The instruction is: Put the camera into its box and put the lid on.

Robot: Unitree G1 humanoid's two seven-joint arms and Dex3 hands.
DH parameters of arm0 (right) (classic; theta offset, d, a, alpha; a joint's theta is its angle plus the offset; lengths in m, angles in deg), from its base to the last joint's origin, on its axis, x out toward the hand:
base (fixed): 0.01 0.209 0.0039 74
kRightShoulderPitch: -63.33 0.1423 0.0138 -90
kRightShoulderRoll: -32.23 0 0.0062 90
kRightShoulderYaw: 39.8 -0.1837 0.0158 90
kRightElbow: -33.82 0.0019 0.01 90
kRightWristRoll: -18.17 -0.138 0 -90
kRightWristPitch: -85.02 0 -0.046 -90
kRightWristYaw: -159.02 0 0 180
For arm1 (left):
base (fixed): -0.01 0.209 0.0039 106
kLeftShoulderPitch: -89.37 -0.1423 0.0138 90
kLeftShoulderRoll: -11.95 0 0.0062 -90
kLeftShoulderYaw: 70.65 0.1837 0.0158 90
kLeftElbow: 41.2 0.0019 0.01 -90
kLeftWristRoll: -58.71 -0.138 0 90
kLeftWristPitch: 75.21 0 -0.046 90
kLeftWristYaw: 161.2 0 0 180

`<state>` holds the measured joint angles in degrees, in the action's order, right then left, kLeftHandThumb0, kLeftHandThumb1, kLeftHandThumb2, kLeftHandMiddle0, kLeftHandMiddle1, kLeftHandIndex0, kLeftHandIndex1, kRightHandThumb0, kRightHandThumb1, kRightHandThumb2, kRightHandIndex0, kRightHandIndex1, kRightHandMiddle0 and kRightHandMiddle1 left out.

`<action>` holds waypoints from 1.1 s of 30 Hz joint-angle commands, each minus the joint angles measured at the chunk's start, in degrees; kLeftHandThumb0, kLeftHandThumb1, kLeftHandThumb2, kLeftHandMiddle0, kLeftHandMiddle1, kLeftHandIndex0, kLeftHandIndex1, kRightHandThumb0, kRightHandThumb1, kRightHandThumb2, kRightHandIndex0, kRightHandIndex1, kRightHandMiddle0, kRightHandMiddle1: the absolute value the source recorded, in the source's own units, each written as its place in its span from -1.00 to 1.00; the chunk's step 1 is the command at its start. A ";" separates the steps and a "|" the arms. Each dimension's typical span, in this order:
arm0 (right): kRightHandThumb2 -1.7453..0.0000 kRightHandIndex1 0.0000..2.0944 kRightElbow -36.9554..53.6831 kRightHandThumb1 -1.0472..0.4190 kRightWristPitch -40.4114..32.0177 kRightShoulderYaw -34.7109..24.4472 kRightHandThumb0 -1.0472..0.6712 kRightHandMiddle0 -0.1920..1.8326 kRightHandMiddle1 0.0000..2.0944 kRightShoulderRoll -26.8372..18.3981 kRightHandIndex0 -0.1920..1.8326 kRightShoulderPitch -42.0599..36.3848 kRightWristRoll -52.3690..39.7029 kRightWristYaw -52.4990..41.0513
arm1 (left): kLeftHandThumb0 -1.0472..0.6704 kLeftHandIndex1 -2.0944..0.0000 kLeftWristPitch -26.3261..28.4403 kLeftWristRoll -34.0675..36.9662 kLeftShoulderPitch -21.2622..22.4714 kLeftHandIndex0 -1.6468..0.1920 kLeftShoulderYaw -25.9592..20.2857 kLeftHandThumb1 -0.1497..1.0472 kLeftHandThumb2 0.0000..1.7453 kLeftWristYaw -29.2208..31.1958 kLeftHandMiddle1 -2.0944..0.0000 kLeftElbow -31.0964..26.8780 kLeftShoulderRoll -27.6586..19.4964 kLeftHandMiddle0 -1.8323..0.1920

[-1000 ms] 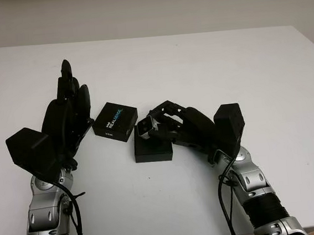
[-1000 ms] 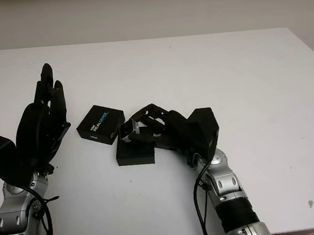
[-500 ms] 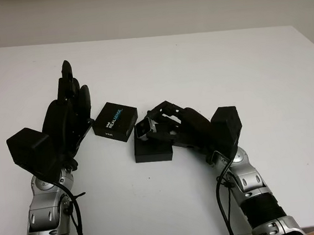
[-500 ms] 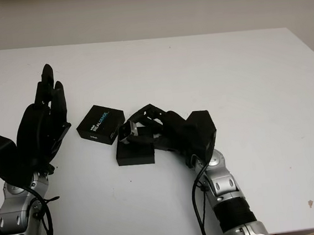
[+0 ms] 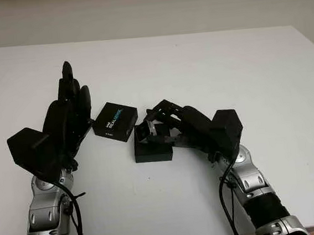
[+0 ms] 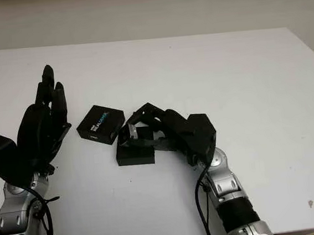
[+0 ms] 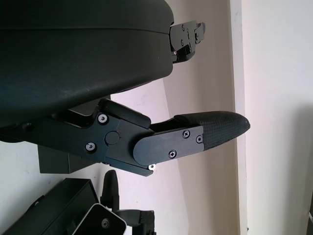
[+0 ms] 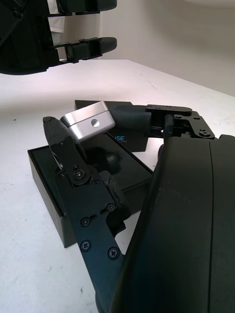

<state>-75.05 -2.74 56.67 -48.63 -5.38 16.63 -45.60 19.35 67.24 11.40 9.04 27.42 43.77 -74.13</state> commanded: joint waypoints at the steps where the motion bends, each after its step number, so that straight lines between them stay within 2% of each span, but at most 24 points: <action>1: 0.94 -0.91 1.86 -0.96 0.55 0.17 -0.25 -0.52 0.61 -0.46 -0.60 -0.34 0.12 0.07 | -0.66 1.00 0.01 -0.10 -0.39 1.00 -0.06 1.00 -0.29 -0.05 1.00 -0.01 -0.22 1.00; 14: 0.94 -0.92 3.12 -0.96 -0.38 0.60 -0.26 -0.54 0.63 -0.51 -0.60 -1.56 1.52 1.27 | -0.64 1.00 -0.52 -0.07 -0.16 1.00 -0.09 1.00 -0.27 0.49 1.00 0.11 -0.50 1.00; 33: 0.94 -0.93 0.50 -0.96 1.89 2.73 -0.26 -0.53 0.61 -0.64 -0.59 -2.48 4.78 3.77 | -0.65 1.00 -0.68 0.06 -0.18 1.00 -0.17 1.00 -0.29 0.52 1.00 0.09 -0.38 1.00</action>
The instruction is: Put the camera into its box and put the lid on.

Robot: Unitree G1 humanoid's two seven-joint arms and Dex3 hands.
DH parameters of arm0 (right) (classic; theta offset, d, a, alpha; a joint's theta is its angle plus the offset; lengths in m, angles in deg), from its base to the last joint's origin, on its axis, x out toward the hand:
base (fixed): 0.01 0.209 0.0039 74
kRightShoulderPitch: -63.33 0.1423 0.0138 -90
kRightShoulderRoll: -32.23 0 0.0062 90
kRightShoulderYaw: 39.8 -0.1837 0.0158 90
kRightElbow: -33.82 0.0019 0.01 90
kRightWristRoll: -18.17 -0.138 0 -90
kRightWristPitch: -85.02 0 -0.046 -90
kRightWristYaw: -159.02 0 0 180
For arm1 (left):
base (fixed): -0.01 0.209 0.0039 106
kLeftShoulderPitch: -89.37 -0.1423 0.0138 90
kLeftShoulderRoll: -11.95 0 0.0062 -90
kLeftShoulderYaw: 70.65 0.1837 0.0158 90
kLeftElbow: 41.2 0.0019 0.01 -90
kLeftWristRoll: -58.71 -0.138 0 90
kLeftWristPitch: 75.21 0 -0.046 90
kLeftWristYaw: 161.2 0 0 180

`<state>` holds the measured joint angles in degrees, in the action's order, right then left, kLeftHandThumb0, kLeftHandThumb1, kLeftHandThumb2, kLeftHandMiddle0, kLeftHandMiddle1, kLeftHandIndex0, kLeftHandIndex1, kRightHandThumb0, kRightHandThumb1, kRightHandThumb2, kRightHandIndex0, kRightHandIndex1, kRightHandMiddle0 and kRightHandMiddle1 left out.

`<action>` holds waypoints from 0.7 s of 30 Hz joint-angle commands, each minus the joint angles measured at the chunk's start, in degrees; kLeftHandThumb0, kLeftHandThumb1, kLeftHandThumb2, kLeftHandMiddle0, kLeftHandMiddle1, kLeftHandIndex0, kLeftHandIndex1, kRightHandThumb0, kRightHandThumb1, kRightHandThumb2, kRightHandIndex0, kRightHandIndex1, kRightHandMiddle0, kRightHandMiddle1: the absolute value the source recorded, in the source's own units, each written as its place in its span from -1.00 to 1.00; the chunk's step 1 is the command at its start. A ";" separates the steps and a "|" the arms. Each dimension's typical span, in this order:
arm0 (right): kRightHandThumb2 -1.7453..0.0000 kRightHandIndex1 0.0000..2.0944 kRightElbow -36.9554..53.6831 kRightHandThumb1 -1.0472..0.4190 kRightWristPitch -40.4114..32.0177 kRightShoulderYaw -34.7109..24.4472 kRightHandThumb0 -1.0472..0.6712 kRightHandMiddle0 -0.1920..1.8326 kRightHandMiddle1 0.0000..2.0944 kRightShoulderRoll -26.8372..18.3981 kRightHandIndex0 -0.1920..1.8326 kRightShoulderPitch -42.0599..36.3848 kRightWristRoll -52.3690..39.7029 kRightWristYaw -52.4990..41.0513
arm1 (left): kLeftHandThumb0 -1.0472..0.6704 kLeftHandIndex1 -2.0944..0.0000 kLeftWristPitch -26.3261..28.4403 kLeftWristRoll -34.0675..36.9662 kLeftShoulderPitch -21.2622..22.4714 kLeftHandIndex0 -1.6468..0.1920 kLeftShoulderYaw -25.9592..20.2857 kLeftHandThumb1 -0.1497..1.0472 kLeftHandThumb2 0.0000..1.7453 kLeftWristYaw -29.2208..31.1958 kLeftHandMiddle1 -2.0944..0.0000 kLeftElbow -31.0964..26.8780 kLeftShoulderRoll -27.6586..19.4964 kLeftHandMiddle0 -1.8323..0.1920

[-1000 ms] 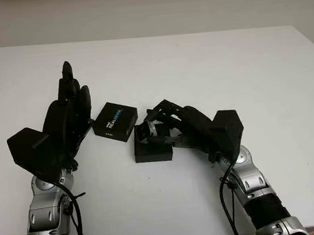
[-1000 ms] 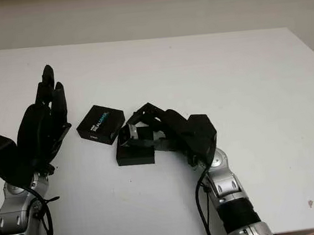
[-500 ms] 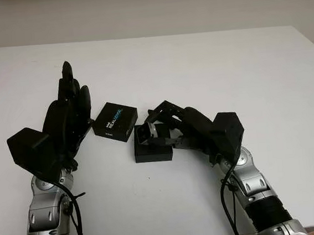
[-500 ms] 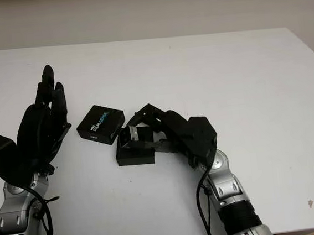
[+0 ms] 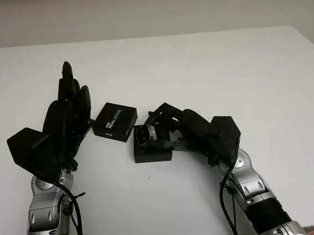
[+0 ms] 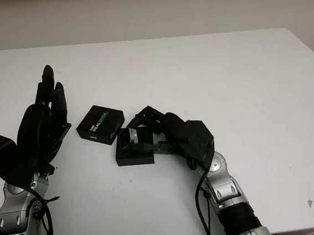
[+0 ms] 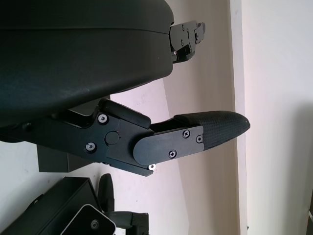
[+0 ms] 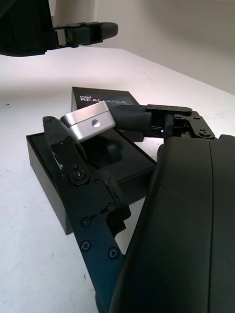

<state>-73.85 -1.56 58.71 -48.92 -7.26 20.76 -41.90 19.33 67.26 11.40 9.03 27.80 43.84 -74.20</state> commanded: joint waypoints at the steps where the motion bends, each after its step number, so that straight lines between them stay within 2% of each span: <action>1: 0.94 -0.92 -0.85 -0.96 1.03 0.81 -0.27 -0.53 0.61 -0.40 -0.59 -0.63 0.87 0.11 | -0.65 1.00 -0.67 -0.02 -0.18 1.00 -0.14 1.00 -0.29 0.13 1.00 0.00 -0.32 1.00; 11: 0.94 -0.92 -0.08 -0.95 2.31 2.59 -0.33 -0.50 0.59 -1.20 -0.58 -1.07 5.69 2.49 | -0.65 1.00 -0.32 -0.07 -0.45 1.00 -0.20 1.00 -0.29 -0.05 1.00 -0.29 -0.26 1.00; 14: 0.94 -0.94 1.80 -0.95 1.40 3.35 -0.32 -0.57 0.55 -2.04 -0.61 -1.32 7.19 2.54 | -0.66 1.00 -0.09 0.03 -0.59 1.00 -0.16 1.00 -0.29 0.01 1.00 -0.51 -0.29 1.00; 17: 0.94 -0.98 4.73 -0.93 0.54 4.87 -0.37 -0.79 0.21 -4.03 -0.72 -1.44 10.43 2.30 | -0.66 1.00 -0.06 0.25 -0.59 1.00 -0.20 1.00 -0.29 0.18 1.00 -0.49 -0.31 1.00; 18: 0.94 -0.98 5.55 -0.91 0.70 5.20 -0.39 -0.81 -0.02 -4.55 -0.79 -1.57 11.23 2.45 | -0.66 1.00 -0.19 0.29 -0.54 1.00 -0.22 1.00 -0.29 0.20 1.00 -0.39 -0.27 1.00; 21: 0.94 -0.98 8.00 -0.88 0.46 5.70 -0.40 -0.79 -0.43 -5.66 -0.90 -1.98 13.09 2.86 | -0.66 1.00 -0.25 0.27 -0.46 1.00 -0.25 1.00 -0.30 -0.03 1.00 -0.26 -0.20 1.00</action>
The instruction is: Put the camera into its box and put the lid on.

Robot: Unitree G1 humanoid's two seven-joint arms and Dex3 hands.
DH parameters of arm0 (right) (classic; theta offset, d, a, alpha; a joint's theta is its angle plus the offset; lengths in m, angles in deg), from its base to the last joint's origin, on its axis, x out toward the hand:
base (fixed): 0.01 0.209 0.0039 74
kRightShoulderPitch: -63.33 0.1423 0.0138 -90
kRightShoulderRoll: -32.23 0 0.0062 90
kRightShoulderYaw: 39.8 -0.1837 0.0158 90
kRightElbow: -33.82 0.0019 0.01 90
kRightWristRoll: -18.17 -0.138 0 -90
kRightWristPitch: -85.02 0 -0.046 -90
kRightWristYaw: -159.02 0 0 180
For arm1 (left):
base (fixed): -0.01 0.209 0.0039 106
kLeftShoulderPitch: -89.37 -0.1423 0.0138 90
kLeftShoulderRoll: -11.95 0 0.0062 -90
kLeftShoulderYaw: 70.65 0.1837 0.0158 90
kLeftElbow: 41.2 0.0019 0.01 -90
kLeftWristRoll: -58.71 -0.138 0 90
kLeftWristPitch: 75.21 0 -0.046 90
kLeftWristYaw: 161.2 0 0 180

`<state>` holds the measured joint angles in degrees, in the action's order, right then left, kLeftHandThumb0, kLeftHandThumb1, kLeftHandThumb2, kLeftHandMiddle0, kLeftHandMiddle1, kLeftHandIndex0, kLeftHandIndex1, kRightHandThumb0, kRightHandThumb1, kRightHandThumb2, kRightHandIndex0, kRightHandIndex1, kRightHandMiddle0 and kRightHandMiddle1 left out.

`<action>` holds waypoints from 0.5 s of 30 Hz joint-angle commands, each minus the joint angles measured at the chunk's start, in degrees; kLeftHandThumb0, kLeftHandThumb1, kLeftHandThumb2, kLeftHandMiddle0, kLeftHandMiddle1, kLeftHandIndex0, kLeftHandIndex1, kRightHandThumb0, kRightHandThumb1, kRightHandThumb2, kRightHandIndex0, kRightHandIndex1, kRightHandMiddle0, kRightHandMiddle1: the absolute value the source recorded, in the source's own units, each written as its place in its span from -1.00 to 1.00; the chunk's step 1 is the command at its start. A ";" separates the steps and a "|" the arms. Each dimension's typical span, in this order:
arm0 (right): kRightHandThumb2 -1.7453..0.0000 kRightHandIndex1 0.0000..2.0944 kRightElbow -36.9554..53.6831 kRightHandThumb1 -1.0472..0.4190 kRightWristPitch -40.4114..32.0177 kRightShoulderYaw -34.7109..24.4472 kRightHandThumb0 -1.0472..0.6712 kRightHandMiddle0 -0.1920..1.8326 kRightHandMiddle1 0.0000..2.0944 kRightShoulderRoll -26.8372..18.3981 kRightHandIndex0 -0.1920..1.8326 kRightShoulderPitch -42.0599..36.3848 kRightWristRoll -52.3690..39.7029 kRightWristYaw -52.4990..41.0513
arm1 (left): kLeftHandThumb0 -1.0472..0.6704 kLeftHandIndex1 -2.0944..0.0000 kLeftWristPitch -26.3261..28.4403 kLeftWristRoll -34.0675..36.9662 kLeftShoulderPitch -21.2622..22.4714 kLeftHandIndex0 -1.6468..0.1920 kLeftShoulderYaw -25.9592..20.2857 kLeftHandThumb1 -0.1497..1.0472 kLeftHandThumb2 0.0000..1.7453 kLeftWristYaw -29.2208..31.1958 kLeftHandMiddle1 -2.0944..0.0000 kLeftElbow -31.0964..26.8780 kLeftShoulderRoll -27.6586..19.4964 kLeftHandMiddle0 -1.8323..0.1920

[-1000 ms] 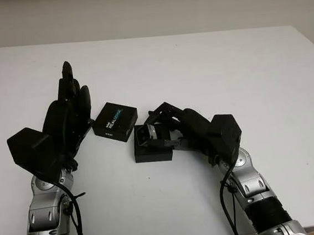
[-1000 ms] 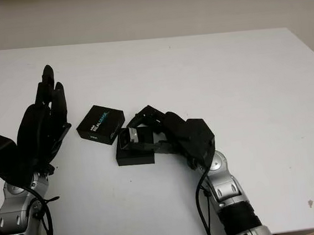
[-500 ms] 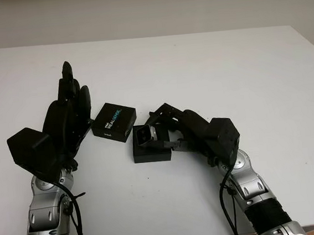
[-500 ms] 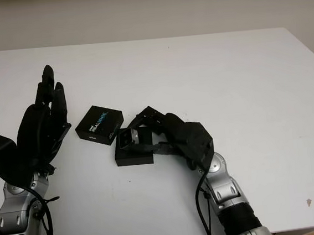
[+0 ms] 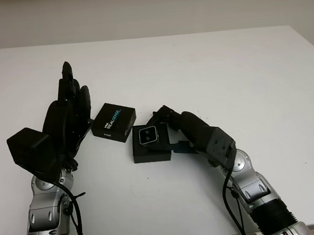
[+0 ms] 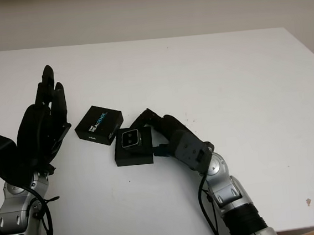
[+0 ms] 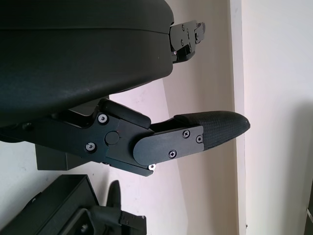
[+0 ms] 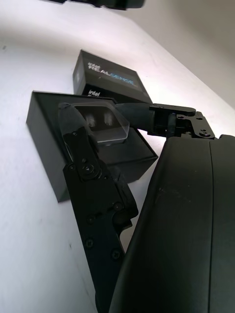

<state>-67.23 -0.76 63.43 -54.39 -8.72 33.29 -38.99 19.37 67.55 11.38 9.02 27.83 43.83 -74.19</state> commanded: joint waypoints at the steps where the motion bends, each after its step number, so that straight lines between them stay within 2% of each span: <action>1: 0.94 -0.98 2.12 -0.87 -0.47 1.03 -0.39 -0.78 -0.51 -0.47 -0.93 -0.65 0.96 0.00 | -0.66 1.00 -0.28 -0.01 -0.44 1.00 -0.23 1.00 -0.30 -0.05 1.00 -0.23 -0.23 1.00; 7: 0.94 -1.00 5.09 -0.86 0.15 1.10 -0.38 -0.79 -0.78 -1.68 -1.00 -1.31 2.29 0.48 | -0.66 1.00 0.20 -0.20 -0.55 1.00 -0.09 1.00 -0.29 -0.19 1.00 -0.53 -0.37 1.00; 12: 0.94 -1.00 6.46 -0.86 0.92 0.91 -0.41 -0.88 -0.87 -2.12 -1.00 -1.42 3.30 1.80 | -0.66 1.00 0.12 -0.23 -0.64 1.00 -0.03 1.00 -0.29 -0.39 1.00 -0.58 -0.26 1.00; 15: 0.93 -1.00 6.93 -0.89 1.73 0.07 -0.49 -0.95 -0.92 -2.40 -1.00 -1.04 3.22 2.76 | -0.66 1.00 0.26 -0.21 -0.81 1.00 -0.02 1.00 -0.29 -0.35 1.00 -0.81 -0.36 1.00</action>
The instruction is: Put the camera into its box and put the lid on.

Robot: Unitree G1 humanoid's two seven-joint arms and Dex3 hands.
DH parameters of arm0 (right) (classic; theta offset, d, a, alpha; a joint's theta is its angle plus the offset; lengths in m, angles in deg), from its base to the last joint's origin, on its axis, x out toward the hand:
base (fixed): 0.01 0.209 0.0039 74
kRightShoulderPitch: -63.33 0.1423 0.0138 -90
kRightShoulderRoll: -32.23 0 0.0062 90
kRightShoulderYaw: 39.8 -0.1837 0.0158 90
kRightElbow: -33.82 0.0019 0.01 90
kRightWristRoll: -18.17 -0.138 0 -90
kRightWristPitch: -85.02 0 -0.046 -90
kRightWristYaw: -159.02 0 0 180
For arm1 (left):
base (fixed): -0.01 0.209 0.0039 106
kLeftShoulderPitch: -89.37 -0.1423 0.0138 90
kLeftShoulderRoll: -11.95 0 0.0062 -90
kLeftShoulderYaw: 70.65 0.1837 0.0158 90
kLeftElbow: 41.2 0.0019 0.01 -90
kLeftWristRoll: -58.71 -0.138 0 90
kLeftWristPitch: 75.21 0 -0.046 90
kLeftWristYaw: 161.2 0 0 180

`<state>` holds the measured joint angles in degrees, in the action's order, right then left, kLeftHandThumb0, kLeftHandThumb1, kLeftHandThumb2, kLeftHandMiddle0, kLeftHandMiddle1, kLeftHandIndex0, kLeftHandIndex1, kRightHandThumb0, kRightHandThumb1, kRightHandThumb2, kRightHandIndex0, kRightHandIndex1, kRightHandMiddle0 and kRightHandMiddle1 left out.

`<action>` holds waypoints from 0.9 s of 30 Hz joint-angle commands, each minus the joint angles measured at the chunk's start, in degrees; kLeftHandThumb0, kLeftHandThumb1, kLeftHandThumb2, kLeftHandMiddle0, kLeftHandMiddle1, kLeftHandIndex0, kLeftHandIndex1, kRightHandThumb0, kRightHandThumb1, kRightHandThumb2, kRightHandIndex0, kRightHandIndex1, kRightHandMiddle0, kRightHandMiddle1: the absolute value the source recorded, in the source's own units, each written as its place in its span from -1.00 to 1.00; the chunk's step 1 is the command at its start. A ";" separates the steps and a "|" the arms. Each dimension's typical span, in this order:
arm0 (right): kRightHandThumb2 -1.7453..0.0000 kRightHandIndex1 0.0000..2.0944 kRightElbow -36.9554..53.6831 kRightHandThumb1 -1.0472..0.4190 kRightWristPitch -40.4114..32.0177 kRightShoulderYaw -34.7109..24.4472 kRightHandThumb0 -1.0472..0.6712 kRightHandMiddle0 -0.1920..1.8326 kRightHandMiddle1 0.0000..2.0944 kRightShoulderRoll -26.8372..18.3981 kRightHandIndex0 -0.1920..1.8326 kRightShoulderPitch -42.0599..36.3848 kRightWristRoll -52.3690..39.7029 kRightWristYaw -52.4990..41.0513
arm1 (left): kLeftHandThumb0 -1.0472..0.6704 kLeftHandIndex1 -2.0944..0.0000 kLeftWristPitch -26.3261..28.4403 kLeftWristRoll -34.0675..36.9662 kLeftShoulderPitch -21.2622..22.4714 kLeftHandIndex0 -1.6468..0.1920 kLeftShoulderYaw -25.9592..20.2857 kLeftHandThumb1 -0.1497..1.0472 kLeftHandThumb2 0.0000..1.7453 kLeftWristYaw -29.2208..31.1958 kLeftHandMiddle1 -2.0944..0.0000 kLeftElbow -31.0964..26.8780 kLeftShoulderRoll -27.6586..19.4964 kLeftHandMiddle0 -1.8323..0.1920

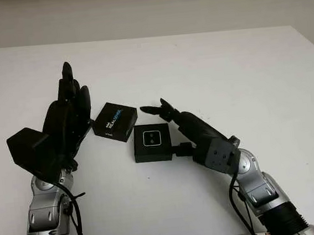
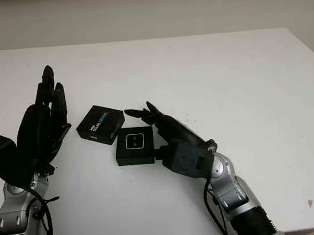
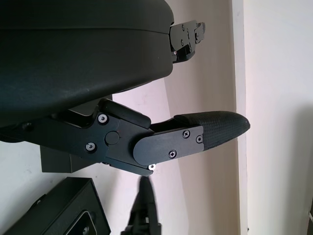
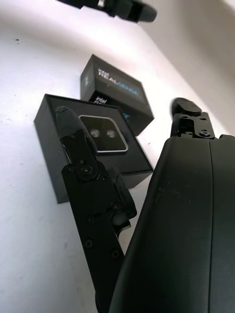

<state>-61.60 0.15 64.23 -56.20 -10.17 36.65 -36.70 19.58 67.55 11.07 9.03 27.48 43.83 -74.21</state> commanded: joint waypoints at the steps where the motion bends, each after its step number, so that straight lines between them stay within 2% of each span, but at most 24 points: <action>1: 0.93 -1.00 1.52 -0.89 1.01 -1.24 -0.49 -0.97 -0.93 -0.51 -1.00 0.56 -0.50 0.86 | -0.65 1.00 0.05 -0.10 -0.52 1.00 -0.07 1.00 -0.29 0.09 1.00 -0.83 -0.37 1.00; 6: 0.94 -1.00 3.48 -0.86 0.52 -5.24 -0.46 -0.97 -0.94 1.26 -1.00 1.39 -4.56 3.54 | -0.64 1.00 -1.32 -0.14 0.10 1.00 -0.73 1.00 -0.30 0.03 1.00 -0.13 -0.65 1.00; 8: 0.92 -1.00 4.78 -0.93 -1.74 -6.65 -0.50 -0.98 -0.95 1.86 -1.00 1.73 -6.41 3.77 | -0.60 1.00 -2.36 -0.01 0.62 1.00 -1.30 1.00 -0.37 -0.46 0.99 0.38 -0.60 1.00; 10: 0.93 -0.98 5.85 -0.91 -3.70 -8.34 -0.48 -0.94 -0.93 3.09 -0.97 1.97 -8.97 4.34 | -0.55 0.96 -3.42 -0.60 1.48 0.94 -1.82 1.00 -0.43 -0.83 0.95 1.15 -1.35 0.95; 13: 0.93 -0.97 6.47 -0.92 -5.58 -10.87 -0.39 -0.92 -0.93 5.27 -0.95 2.45 -13.73 5.10 | -0.46 0.89 -4.38 -1.48 4.01 0.77 -2.57 1.00 -0.65 -0.61 0.89 2.90 -3.73 0.76; 15: 0.92 -0.96 5.76 -0.95 -5.88 -11.98 -0.40 -0.93 -0.93 5.98 -0.94 3.15 -15.63 5.51 | -0.44 0.84 -6.53 -5.67 5.84 0.63 -1.96 1.00 -0.75 -0.52 0.87 5.33 -7.33 0.56; 16: 0.92 -0.96 5.28 -0.96 -6.16 -12.53 -0.40 -0.93 -0.94 6.10 -0.94 3.59 -16.36 5.69 | -0.43 0.82 -7.19 -8.34 7.10 0.58 -0.87 1.00 -0.80 1.62 0.88 6.99 -11.05 0.50; 19: 0.92 -0.95 4.86 -0.99 -8.47 -13.97 -0.47 -0.92 -0.93 6.53 -0.93 4.49 -18.60 6.00 | -0.53 0.81 -11.54 -16.33 11.51 0.50 3.43 0.90 -0.91 8.94 0.92 12.54 -21.72 0.48; 21: 0.91 -0.95 5.11 -1.00 -10.04 -14.76 -0.48 -0.92 -0.93 6.80 -0.94 4.77 -20.19 6.09 | -0.60 0.83 -15.37 -20.20 15.37 0.50 6.54 0.84 -0.94 12.94 0.94 16.77 -26.32 0.51; 24: 0.89 -0.94 5.34 -1.00 -12.17 -16.21 -0.52 -0.89 -0.92 7.49 -0.91 5.34 -22.57 6.75 | -0.63 0.90 -20.12 -22.68 20.96 0.59 10.56 0.74 -0.96 18.47 0.99 22.60 -29.56 0.62; 27: 0.82 -0.93 5.02 -1.00 -13.79 -17.56 -0.55 -0.87 -0.91 8.06 -0.89 5.88 -25.36 6.67 | -0.65 0.96 -22.38 -25.78 24.09 0.71 13.74 0.74 -0.95 20.94 0.99 25.76 -31.05 0.75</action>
<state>-56.77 -13.04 47.72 -48.33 -5.55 12.35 -30.08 -1.92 42.65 33.34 21.42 47.73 68.59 -104.19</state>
